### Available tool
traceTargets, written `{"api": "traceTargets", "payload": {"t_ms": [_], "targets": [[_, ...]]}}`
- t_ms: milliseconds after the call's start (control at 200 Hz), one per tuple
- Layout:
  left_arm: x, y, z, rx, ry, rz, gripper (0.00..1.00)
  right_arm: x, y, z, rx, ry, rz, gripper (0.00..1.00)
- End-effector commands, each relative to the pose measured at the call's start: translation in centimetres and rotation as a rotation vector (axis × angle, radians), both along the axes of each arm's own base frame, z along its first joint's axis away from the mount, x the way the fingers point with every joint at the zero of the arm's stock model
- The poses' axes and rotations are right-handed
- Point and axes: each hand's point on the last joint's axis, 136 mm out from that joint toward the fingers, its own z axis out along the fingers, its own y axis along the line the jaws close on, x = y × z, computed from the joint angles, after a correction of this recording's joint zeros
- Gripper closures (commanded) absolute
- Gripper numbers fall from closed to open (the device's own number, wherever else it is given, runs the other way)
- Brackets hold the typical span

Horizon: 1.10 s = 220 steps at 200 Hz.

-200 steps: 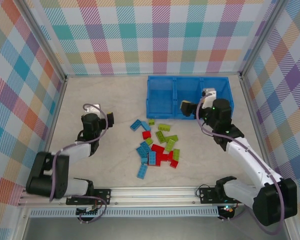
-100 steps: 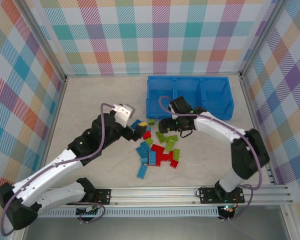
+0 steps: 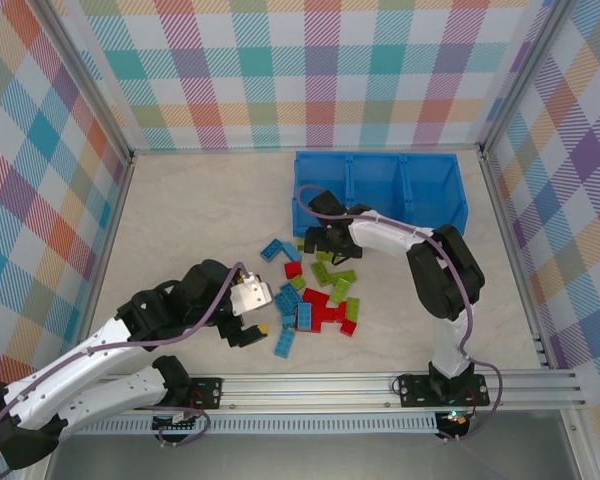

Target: Sort the legos into containers by color

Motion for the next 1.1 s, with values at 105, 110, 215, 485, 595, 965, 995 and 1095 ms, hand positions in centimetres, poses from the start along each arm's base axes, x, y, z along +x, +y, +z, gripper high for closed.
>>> {"api": "traceTargets", "payload": {"t_ms": [105, 110, 215, 485, 595, 965, 995, 1095], "targets": [[-1.1, 0.2, -0.1, -0.009, -0.060, -0.089, 0.00, 0.1, -0.3, -1.6, -0.037, 0.009, -0.075, 0.20], [-1.1, 0.2, -0.2, -0.008, -0.060, -0.089, 0.00, 0.1, -0.3, -1.6, -0.035, 0.008, -0.074, 0.21], [-0.9, 0.4, -0.6, 0.007, -0.072, -0.087, 0.00, 0.0, -0.6, -1.7, -0.033, -0.003, -0.086, 0.34], [-0.5, 0.4, 0.6, -0.047, -0.127, -0.066, 0.00, -1.5, -1.7, 4.1, 0.079, -0.148, -0.064, 0.53], [0.2, 0.6, 1.9, -0.099, -0.180, -0.027, 0.00, -2.3, -4.5, 10.3, 0.080, -0.314, -0.059, 0.53], [2.4, 1.6, 4.6, -0.225, -0.224, 0.153, 0.00, 5.0, -22.5, 18.7, -0.020, -0.484, -0.369, 0.53], [2.3, 1.5, 4.6, -0.232, -0.215, 0.150, 0.00, 5.9, -23.3, 18.0, -0.009, -0.466, -0.396, 0.53], [2.2, 1.0, 4.9, -0.262, -0.193, 0.147, 0.00, 8.1, -25.0, 15.9, 0.015, -0.415, -0.457, 0.53]]}}
